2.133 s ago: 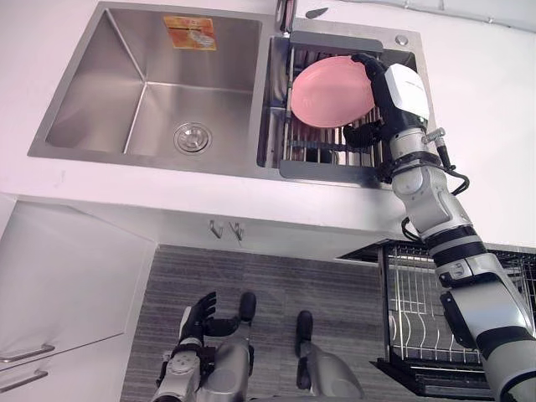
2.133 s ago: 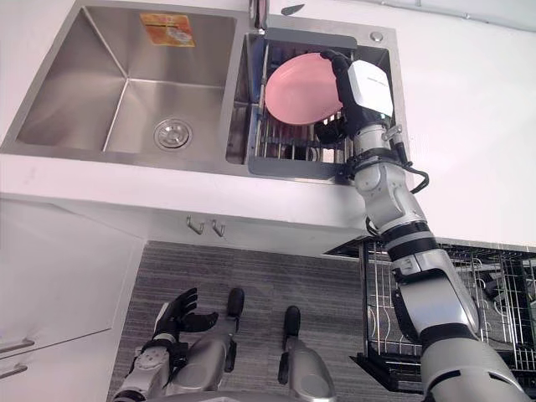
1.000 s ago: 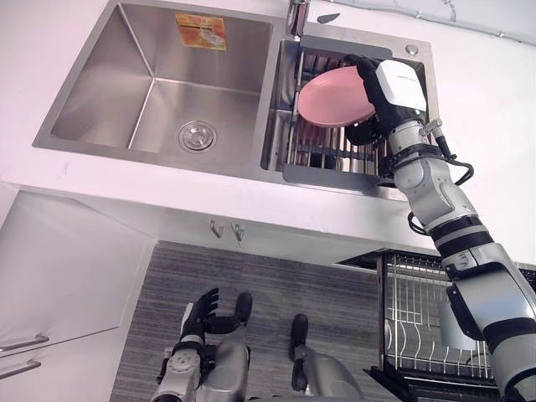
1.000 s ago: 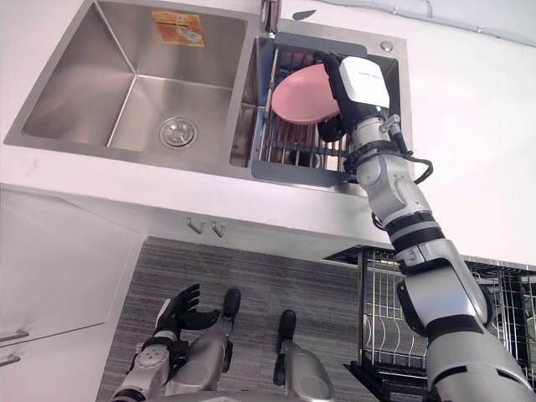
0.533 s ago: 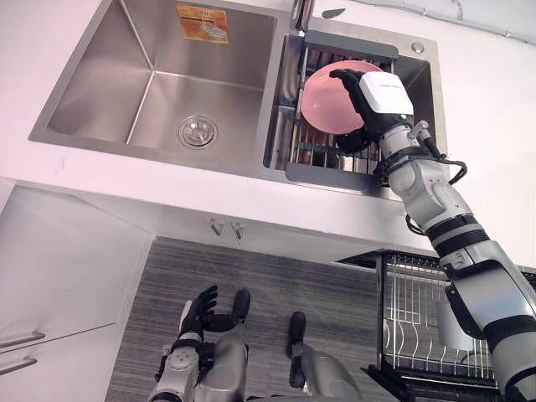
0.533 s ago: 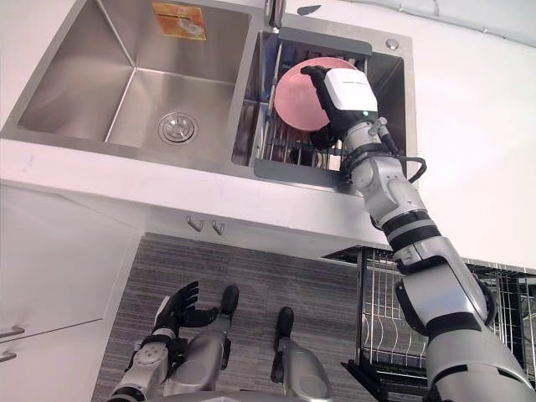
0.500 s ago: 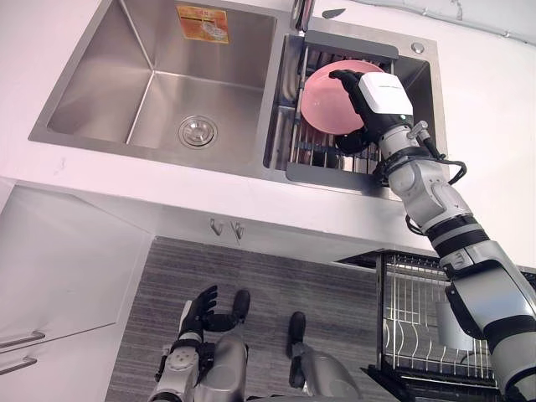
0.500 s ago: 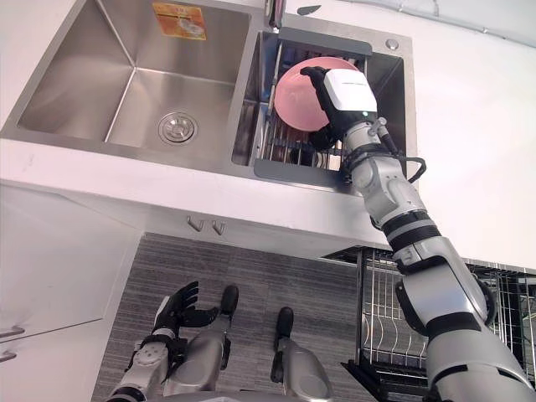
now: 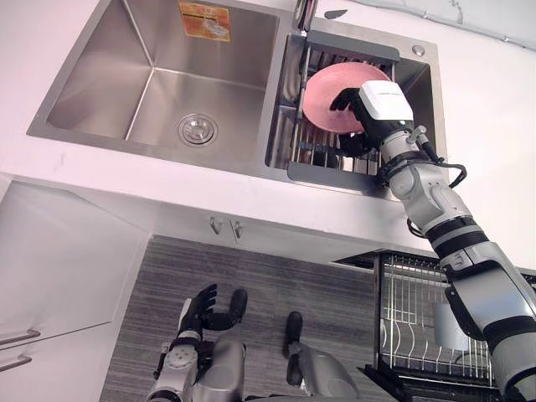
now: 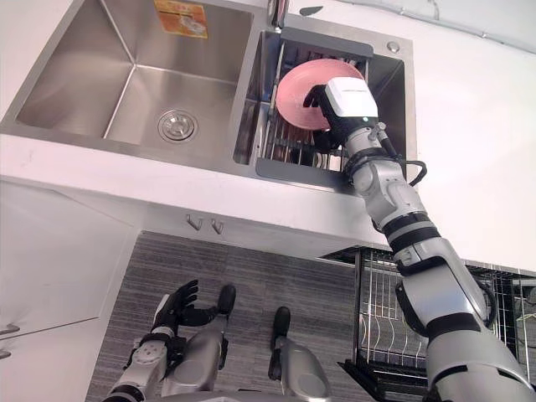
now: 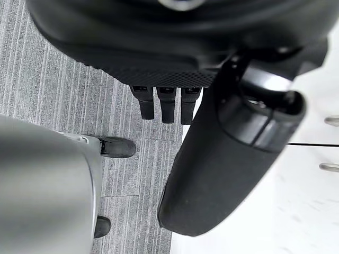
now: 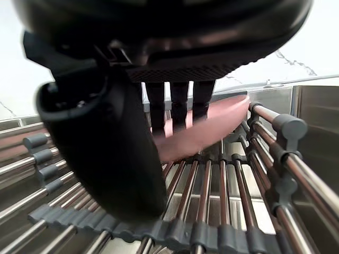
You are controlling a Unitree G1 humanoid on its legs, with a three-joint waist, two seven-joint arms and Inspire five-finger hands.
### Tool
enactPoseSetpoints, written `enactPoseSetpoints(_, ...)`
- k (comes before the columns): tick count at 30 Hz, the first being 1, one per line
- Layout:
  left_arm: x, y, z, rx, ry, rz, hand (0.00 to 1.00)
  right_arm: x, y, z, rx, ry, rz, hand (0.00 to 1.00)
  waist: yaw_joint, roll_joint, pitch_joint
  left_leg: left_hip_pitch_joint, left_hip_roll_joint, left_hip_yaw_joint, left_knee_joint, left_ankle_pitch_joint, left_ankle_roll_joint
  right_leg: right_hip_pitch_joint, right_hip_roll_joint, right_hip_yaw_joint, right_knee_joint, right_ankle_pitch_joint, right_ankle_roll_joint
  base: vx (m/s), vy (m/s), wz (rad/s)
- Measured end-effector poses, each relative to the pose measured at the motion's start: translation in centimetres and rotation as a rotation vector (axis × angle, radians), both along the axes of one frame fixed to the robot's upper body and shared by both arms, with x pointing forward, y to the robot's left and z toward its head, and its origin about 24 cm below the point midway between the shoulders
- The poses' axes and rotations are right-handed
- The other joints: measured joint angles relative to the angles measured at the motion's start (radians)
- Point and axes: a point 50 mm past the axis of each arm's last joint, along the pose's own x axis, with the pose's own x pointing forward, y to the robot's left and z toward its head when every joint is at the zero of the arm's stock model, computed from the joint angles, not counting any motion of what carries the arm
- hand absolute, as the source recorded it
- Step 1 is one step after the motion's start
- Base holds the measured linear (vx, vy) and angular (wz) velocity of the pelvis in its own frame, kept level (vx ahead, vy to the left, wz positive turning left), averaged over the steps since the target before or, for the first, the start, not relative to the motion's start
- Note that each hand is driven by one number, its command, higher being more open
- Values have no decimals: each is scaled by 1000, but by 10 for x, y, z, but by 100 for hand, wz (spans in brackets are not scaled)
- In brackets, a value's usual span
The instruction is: Walk over to the sink, pick up the cup, carry it to the dishwasher, place the cup inside the dishwasher, then close the dishwasher door
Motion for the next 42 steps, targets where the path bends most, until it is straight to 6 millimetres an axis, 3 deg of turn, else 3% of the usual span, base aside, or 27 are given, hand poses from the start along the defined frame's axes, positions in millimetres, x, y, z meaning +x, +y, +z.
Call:
enactPoseSetpoints(14,0,1,-1,3,9,-1,90,-18,7,-6,41,-45,66,30,-3,-6,-4,4,-3,-6,1,0,0,2,-3,-4,11,-11,0,2,-4,2)
enactPoseSetpoints(20,-4,4,-3,8,34,5,90,-38,15,-10,65,-91,139,30,-31,-10,-6,26,-3,1,0,-4,0,21,-3,0,8,-12,0,-1,-2,-2)
enactPoseSetpoints(28,-14,12,-7,38,71,-17,90,-76,8,-20,29,-133,214,30,-61,-53,-52,51,-4,5,0,-20,-2,44,-4,4,8,-27,0,28,-11,-1)
enactPoseSetpoints(35,-24,12,-13,54,118,-39,90,-100,-9,-29,58,-149,185,30,-93,-50,-93,74,-6,13,4,-24,-4,66,-7,15,2,-30,1,20,-5,-3)
enactPoseSetpoints(42,-38,5,-23,54,187,-68,90,-138,-23,-40,207,-216,109,30,-119,-21,-165,100,-4,34,4,-35,-5,81,-6,37,-1,-31,0,3,-7,-10)
